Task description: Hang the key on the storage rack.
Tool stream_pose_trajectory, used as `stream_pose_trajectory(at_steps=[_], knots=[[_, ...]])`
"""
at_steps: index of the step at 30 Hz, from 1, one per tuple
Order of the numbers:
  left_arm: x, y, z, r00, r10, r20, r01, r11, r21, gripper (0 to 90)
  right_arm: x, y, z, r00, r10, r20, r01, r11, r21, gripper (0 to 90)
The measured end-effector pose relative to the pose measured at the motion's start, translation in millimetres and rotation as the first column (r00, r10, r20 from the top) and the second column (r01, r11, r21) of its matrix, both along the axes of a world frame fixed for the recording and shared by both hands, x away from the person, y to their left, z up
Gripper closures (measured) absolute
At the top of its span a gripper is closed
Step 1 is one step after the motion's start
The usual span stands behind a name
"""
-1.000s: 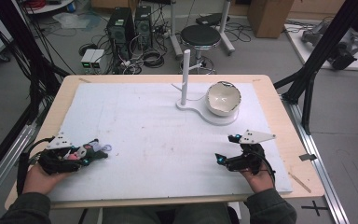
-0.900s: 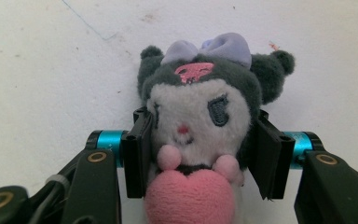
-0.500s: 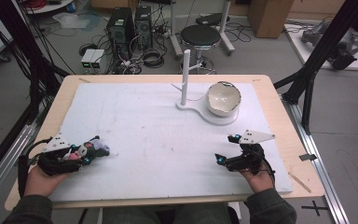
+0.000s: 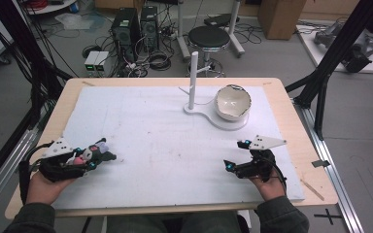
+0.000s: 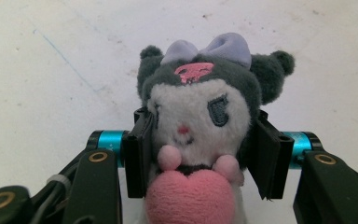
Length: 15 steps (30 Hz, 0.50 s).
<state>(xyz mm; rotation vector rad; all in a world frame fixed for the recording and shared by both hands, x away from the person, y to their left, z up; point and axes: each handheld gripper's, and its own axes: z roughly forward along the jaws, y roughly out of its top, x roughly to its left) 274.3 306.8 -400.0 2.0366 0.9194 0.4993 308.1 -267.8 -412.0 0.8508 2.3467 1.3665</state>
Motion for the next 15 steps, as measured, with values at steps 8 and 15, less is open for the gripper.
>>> stream_pose_trajectory(at_steps=[8, 15], knots=[[-0.8, -5.8, 5.6, 0.9997, -0.008, 0.022, 0.009, 0.9992, -0.040, 48.1, -0.4, 0.1, 0.1, 1.0000, 0.003, -0.002, -0.003, 1.0000, 0.002, 9.8], [0.8, -12.1, 7.9, 0.9992, -0.027, 0.028, 0.028, 0.9987, -0.043, 48.0, -0.3, 0.1, 0.1, 1.0000, 0.004, 0.000, -0.004, 1.0000, 0.003, 9.8]])
